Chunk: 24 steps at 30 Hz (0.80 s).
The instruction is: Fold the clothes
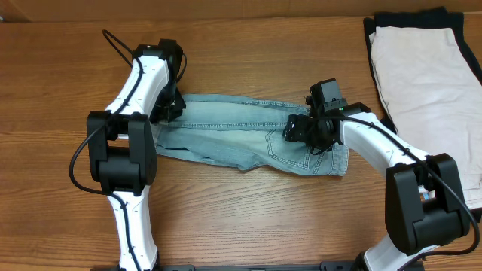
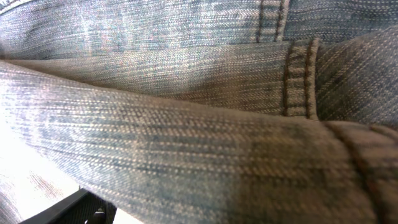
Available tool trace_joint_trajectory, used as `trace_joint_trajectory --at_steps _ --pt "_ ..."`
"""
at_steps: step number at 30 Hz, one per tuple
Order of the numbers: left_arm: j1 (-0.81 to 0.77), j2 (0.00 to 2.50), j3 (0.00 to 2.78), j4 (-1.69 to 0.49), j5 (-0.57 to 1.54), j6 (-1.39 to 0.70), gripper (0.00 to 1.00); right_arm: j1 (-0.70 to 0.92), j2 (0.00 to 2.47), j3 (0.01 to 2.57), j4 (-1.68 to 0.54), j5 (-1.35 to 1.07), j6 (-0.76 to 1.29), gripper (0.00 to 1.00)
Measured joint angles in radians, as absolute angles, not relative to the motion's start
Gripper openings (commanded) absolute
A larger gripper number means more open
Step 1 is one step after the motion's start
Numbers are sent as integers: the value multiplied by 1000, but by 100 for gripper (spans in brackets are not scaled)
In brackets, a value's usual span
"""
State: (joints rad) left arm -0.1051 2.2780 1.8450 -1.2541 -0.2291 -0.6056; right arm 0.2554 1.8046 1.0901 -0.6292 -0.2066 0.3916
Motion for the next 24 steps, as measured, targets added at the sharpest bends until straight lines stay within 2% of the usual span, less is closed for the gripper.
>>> trace_joint_trajectory --at_steps 4,6,8,11,12,24 --pt "-105 2278 1844 -1230 -229 -612 41 255 1805 1090 -629 -206 392 84" --pt "-105 2278 1838 -1229 -228 -616 38 255 1805 1090 -629 -206 392 84" --pt "-105 2278 1827 -1229 -229 -623 29 255 1805 1090 -629 -206 392 84" --pt "-105 2278 1815 -1229 -229 -627 9 255 1805 1090 -629 -206 392 84" --pt "-105 2278 1814 -1229 -229 -629 4 255 1805 1090 -629 -206 392 84" --pt "-104 2278 1916 -1308 -228 -622 4 255 1805 1090 -632 -206 392 84"
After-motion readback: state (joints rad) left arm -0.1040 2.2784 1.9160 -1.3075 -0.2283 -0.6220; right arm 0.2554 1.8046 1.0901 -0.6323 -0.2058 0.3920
